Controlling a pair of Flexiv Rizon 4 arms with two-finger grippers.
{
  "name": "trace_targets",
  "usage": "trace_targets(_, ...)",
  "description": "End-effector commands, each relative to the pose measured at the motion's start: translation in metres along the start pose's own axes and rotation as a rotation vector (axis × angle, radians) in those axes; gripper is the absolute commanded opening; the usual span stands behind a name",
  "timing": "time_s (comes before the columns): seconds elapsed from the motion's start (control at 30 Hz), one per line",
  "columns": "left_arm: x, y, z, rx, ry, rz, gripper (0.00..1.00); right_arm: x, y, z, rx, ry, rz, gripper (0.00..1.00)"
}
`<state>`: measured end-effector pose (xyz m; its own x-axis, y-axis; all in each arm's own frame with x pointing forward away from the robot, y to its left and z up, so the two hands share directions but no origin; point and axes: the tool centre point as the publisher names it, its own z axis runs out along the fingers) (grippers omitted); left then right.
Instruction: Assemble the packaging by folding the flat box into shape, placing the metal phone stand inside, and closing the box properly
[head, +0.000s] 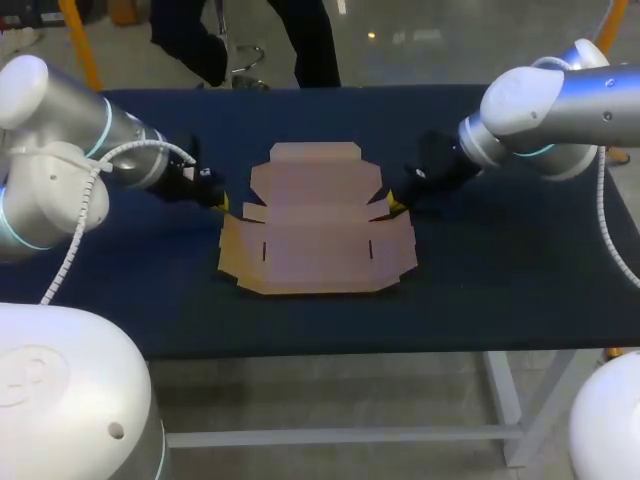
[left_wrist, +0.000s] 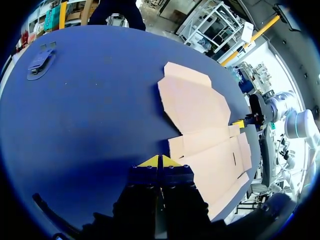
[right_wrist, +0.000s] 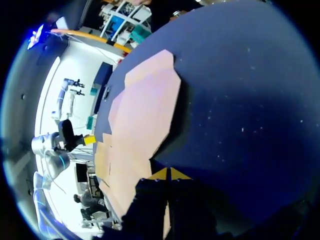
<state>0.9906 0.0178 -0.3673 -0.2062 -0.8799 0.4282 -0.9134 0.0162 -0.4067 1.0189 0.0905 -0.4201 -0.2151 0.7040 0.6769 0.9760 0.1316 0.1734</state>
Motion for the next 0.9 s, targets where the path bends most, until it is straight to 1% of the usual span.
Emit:
trace_targets(0.03, -0.002, -0.004, -0.001, 0.002, 0.001, 0.005, 0.0, -0.001, 0.001, 0.0, 0.007, 0.007, -0.003, 0.0)
trace_targets(0.2, -0.005, -0.013, 0.001, 0.005, 0.001, 0.015, 0.0, 0.0, 0.002, 0.001, 0.009, 0.008, -0.004, 0.0)
trace_targets(0.4, -0.009, -0.022, 0.012, -0.039, 0.004, 0.039, 0.0, 0.002, 0.002, 0.001, 0.011, 0.004, -0.005, 0.0)
trace_targets(0.53, -0.01, -0.021, 0.019, -0.078, 0.013, 0.054, 0.0, 0.003, 0.001, 0.001, 0.011, 0.002, -0.004, 0.0)
trace_targets(0.67, -0.011, -0.018, 0.025, -0.098, 0.011, 0.065, 0.0, 0.004, 0.001, 0.0, 0.011, 0.0, -0.003, 0.0)
trace_targets(0.9, -0.012, -0.012, 0.034, -0.191, 0.051, 0.098, 0.0, 0.005, 0.001, 0.001, 0.013, 0.0, -0.004, 0.0)
